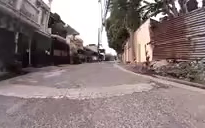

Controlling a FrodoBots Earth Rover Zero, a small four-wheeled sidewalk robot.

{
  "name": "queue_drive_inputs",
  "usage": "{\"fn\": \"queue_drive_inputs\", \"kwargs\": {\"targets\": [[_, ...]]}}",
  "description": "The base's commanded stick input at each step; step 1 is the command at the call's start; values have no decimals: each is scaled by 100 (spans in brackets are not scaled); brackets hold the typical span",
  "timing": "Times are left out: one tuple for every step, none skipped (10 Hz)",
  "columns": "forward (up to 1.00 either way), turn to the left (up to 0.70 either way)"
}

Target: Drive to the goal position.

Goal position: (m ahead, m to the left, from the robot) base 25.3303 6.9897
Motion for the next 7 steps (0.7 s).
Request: {"fn": "queue_drive_inputs", "kwargs": {"targets": [[50, 7], [50, 7], [50, 3], [50, -8], [50, -32], [50, -43], [50, -31]]}}
